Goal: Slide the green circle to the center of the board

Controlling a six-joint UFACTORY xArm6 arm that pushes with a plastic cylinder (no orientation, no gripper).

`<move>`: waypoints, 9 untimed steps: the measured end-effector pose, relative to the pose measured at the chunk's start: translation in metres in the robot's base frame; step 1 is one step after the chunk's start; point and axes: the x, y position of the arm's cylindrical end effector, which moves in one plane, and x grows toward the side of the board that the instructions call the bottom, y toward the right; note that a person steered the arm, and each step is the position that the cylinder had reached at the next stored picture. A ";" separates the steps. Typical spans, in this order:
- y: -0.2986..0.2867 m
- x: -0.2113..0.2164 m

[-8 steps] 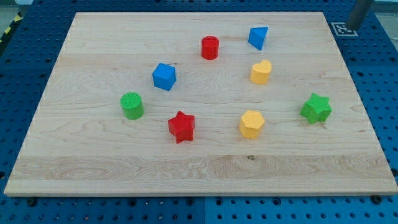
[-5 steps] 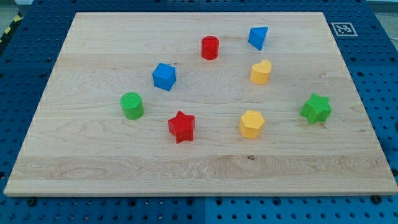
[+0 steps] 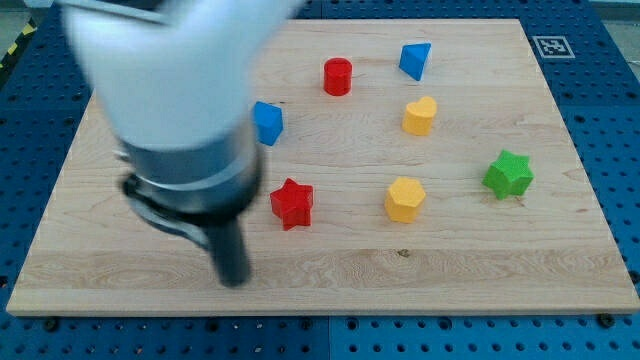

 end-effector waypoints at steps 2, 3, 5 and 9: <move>-0.046 -0.041; -0.046 -0.083; -0.045 -0.084; -0.038 -0.113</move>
